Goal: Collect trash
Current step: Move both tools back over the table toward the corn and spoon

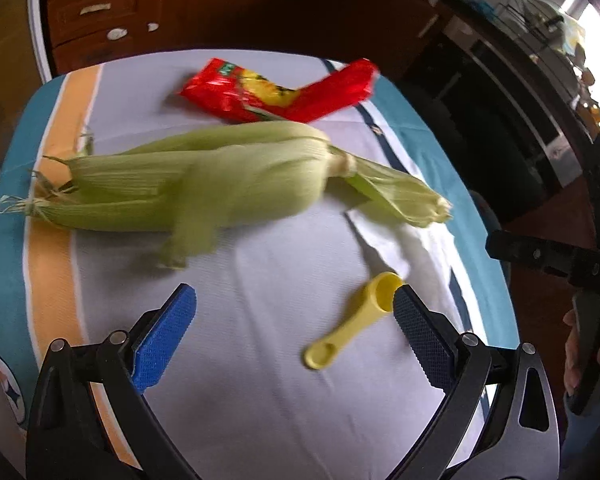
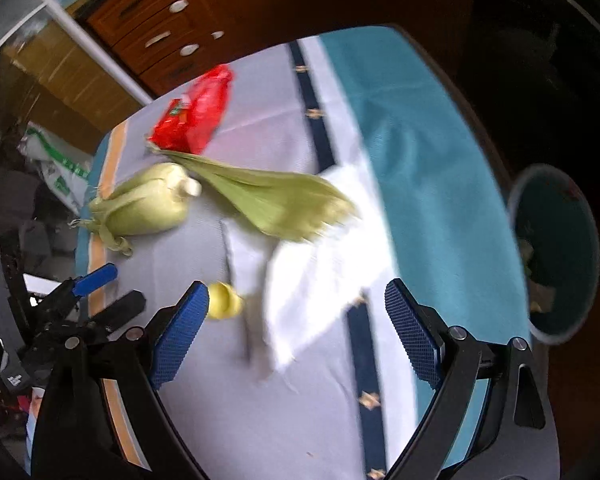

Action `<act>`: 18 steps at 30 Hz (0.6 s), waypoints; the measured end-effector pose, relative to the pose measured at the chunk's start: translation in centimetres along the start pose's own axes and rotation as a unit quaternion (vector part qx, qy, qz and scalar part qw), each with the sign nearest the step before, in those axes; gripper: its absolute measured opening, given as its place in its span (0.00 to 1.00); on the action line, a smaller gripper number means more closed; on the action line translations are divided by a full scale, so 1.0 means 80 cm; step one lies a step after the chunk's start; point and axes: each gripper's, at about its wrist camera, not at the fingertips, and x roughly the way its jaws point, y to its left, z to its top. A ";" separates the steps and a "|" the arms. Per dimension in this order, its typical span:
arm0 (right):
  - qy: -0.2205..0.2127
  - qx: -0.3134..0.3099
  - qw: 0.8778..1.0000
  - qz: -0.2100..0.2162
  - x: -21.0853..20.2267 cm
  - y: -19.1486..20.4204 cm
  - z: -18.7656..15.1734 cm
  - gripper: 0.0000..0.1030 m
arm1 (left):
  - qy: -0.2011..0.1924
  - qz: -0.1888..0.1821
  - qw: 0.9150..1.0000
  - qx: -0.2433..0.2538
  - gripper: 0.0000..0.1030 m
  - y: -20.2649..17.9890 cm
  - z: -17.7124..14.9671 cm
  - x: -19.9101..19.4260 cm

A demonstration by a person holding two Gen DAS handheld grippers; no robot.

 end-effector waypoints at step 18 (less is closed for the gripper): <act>0.011 -0.113 0.991 0.070 0.075 0.135 0.098 0.19 | 0.009 0.021 1.000 0.000 0.96 0.037 0.020 0.007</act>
